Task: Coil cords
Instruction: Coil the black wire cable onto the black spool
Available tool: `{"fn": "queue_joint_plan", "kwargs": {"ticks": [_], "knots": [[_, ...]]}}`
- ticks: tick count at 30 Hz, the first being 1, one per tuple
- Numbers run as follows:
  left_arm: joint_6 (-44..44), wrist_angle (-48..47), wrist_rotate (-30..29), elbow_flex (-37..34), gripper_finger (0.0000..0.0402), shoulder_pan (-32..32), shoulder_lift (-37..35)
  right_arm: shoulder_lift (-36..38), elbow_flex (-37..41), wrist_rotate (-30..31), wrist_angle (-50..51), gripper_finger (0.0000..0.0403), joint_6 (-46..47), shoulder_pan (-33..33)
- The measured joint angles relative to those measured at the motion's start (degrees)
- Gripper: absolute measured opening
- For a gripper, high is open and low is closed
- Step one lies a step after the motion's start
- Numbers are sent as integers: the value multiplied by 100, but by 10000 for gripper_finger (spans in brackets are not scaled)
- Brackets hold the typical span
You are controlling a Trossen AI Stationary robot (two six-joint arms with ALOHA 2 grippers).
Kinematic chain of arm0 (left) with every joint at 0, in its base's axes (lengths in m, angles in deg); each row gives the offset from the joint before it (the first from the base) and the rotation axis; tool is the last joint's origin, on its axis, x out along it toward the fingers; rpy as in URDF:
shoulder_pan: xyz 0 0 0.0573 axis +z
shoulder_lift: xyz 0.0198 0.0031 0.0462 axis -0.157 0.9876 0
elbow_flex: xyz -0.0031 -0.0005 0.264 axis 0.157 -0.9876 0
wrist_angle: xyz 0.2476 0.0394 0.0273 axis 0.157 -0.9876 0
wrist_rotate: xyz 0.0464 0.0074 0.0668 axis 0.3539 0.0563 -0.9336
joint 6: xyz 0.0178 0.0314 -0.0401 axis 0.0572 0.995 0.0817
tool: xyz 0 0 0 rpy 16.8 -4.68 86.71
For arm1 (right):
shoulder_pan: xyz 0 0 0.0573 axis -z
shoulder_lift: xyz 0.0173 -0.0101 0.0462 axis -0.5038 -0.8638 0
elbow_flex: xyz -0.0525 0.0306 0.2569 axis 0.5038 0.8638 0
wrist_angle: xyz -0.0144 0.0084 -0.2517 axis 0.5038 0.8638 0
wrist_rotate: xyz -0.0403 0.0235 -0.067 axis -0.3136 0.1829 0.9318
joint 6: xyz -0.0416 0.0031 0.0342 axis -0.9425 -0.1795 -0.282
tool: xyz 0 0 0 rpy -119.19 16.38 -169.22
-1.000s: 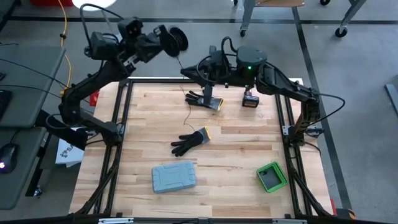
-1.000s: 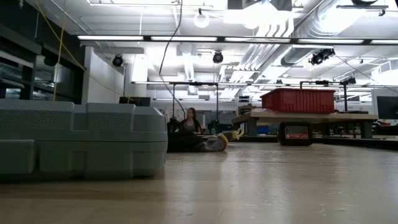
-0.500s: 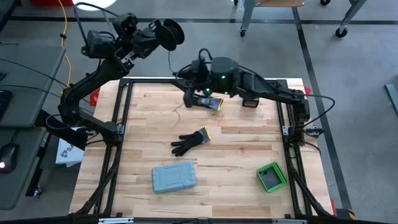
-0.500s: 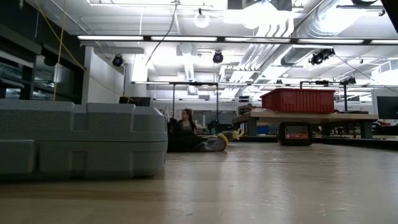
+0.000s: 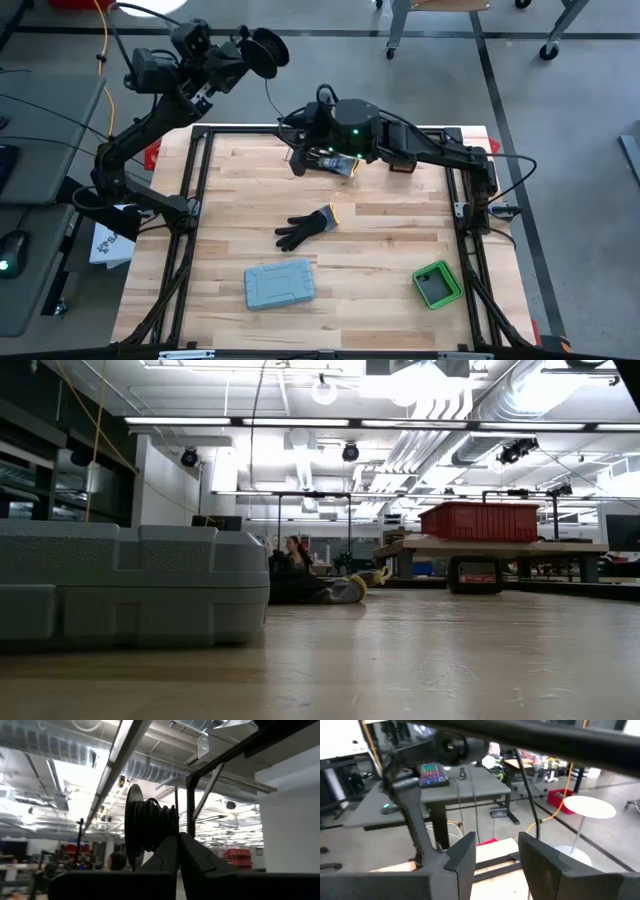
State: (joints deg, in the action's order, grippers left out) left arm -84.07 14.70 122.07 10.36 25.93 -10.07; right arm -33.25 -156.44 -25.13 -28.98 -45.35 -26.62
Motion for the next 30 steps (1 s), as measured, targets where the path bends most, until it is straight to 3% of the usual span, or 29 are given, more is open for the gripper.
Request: {"fn": "queue_joint_plan", "kwargs": {"ticks": [7,13,17,25,30], "knots": [[44,-7,-82,0,0,308,-48,275,-2,-83,24,140,-619,-329],[44,-53,-209,0,0,367,-48,354,-9,707,-21,140,-822,-350],[46,-52,-388,0,0,365,-48,342,-4,823,-24,140,-815,-168],[48,-51,-482,0,0,345,-48,317,-2,-56,-23,140,-700,55],[193,-50,-509,0,0,220,-48,237,-2,-111,-31,140,-923,108]]}}
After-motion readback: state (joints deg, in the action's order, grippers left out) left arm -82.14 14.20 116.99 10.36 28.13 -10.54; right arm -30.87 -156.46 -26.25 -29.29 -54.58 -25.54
